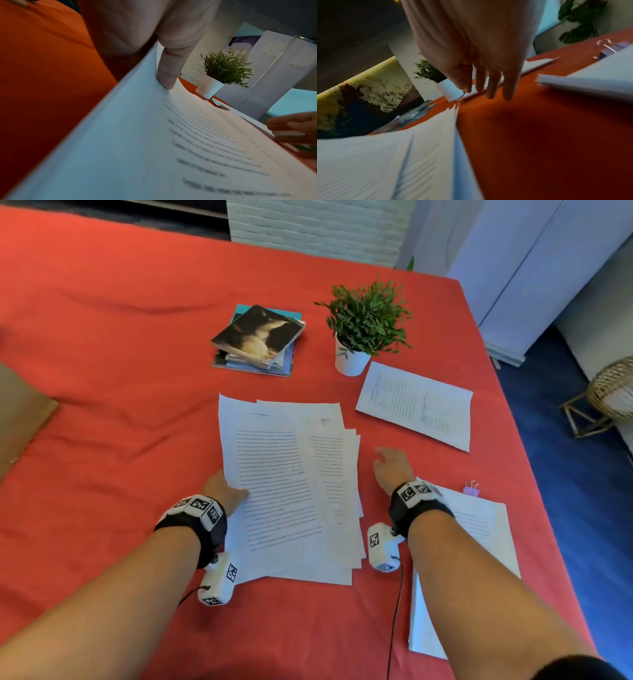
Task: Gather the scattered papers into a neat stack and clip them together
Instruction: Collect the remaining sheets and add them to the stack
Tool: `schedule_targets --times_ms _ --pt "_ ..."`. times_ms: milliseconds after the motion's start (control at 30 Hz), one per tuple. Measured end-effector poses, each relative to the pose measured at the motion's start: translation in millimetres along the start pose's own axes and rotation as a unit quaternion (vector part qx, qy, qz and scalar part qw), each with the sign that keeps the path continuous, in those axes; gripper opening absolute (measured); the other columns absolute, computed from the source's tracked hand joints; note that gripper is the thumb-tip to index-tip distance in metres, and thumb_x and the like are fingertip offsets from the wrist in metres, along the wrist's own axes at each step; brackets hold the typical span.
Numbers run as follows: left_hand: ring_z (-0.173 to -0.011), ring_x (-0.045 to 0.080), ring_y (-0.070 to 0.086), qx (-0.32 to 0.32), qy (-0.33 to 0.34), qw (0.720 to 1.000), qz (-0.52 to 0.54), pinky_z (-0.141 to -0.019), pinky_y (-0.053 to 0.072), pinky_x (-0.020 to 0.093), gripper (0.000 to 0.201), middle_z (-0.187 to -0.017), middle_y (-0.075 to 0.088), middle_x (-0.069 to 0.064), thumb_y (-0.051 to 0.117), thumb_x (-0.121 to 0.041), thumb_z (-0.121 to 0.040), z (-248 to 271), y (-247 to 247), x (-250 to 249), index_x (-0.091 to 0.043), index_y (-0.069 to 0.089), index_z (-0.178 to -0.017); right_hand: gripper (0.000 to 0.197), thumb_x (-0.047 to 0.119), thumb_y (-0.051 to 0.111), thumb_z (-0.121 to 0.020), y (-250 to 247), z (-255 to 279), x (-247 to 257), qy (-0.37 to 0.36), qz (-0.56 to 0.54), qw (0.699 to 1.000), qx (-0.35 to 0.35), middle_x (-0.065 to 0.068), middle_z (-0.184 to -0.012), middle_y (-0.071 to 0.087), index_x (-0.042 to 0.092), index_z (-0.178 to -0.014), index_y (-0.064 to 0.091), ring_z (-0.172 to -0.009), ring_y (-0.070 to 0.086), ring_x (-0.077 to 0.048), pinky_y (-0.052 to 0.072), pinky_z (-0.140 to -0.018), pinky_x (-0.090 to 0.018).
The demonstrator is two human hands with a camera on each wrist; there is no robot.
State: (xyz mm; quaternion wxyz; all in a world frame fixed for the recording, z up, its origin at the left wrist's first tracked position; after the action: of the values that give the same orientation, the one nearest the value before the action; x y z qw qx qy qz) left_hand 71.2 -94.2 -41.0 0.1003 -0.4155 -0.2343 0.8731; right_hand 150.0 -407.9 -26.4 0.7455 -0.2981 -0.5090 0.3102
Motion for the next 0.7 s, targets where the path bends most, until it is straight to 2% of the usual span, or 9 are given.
schedule_targets --times_ms 167,267,333,400,433,500,567,633,700 --pt "-0.122 0.029 0.05 0.005 0.02 1.0 0.013 -0.092 0.041 0.034 0.066 -0.129 0.054 0.009 0.063 0.003 -0.081 -6 -5 3 -0.011 0.034 -0.139 0.051 0.008 0.04 -0.095 -16 -55 -10 0.038 0.074 0.996 0.012 -0.009 -0.159 0.02 0.006 -0.146 0.033 -0.143 0.028 -0.027 0.022 -0.118 -0.031" --pt "-0.114 0.021 0.05 0.014 0.05 0.999 -0.012 -0.087 0.038 0.029 0.057 -0.122 0.054 0.004 0.058 0.003 -0.084 -5 -8 -2 -0.014 0.041 -0.136 0.061 0.005 0.04 -0.096 -16 -81 -14 0.092 0.007 0.996 0.011 -0.015 -0.156 0.026 0.004 -0.15 0.012 -0.142 0.029 -0.03 0.023 -0.116 -0.032" --pt "-0.111 0.02 0.049 0.014 0.059 0.998 -0.029 -0.088 0.036 0.028 0.052 -0.119 0.052 0.0 0.059 0.002 -0.084 -8 -10 -2 -0.013 0.044 -0.132 0.066 0.006 0.043 -0.095 -17 -93 -15 0.122 -0.02 0.992 -0.005 -0.019 -0.154 0.029 0.007 -0.151 0.008 -0.14 0.031 -0.034 0.025 -0.113 -0.037" --pt "-0.114 0.021 0.051 0.024 0.051 0.998 -0.022 -0.093 0.039 0.031 0.058 -0.126 0.054 -0.002 0.066 -0.002 -0.081 -17 -9 4 -0.014 0.044 -0.133 0.063 0.006 0.044 -0.094 -19 -101 -15 0.126 -0.008 0.992 -0.022 -0.022 -0.149 0.036 0.006 -0.15 0.017 -0.136 0.037 -0.037 0.031 -0.11 -0.041" --pt "-0.115 0.023 0.052 0.031 0.045 0.998 -0.015 -0.097 0.042 0.034 0.063 -0.127 0.057 0.0 0.07 -0.004 -0.078 -21 -8 6 -0.015 0.043 -0.134 0.055 0.003 0.044 -0.092 -21 -105 -15 0.119 0.005 0.992 -0.032 -0.026 -0.141 0.044 -0.001 -0.145 0.029 -0.13 0.043 -0.038 0.036 -0.105 -0.041" --pt "-0.116 0.024 0.054 0.047 0.032 0.998 0.003 -0.101 0.043 0.04 0.068 -0.126 0.06 0.0 0.074 -0.008 -0.075 -26 -6 12 -0.019 0.044 -0.135 0.037 -0.001 0.045 -0.087 -24 -109 -13 0.091 0.012 0.994 -0.055 -0.03 -0.113 0.06 -0.011 -0.121 0.054 -0.111 0.058 -0.04 0.046 -0.085 -0.039" --pt "-0.119 0.025 0.056 0.068 0.028 0.997 0.018 -0.103 0.043 0.046 0.067 -0.127 0.061 0.001 0.074 -0.01 -0.074 -28 -2 15 -0.021 0.046 -0.133 0.025 0.0 0.049 -0.084 -24 -103 -9 0.056 -0.039 0.994 -0.087 -0.028 -0.095 0.064 -0.007 -0.103 0.063 -0.096 0.064 -0.041 0.048 -0.075 -0.037" --pt "-0.117 0.026 0.058 0.072 0.033 0.996 0.026 -0.103 0.044 0.049 0.062 -0.125 0.063 0.001 0.072 -0.012 -0.076 -27 0 15 -0.022 0.047 -0.132 0.02 0.013 0.051 -0.086 -24 -88 -3 0.031 -0.074 0.99 -0.114 -0.023 -0.085 0.064 0.001 -0.086 0.067 -0.091 0.064 -0.039 0.046 -0.074 -0.035" --pt "-0.114 0.027 0.059 0.071 0.033 0.996 0.043 -0.102 0.044 0.05 0.059 -0.123 0.064 0.002 0.07 -0.011 -0.077 -25 -1 16 -0.023 0.049 -0.131 0.034 0.03 0.048 -0.088 -21 -65 4 0.027 -0.122 0.984 -0.13 -0.013 -0.089 0.065 0.004 -0.083 0.07 -0.09 0.062 -0.032 0.043 -0.081 -0.033"
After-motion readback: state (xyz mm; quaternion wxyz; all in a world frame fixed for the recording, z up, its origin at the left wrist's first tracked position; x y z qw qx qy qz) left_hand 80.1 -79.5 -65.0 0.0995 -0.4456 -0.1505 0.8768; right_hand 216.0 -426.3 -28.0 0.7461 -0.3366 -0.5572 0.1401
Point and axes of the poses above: each hand's wrist, its own z-axis away from the middle knuckle, its own y-axis out of the palm, x = y × z, the point moved 4 cm from there along -z, towards the middle knuckle
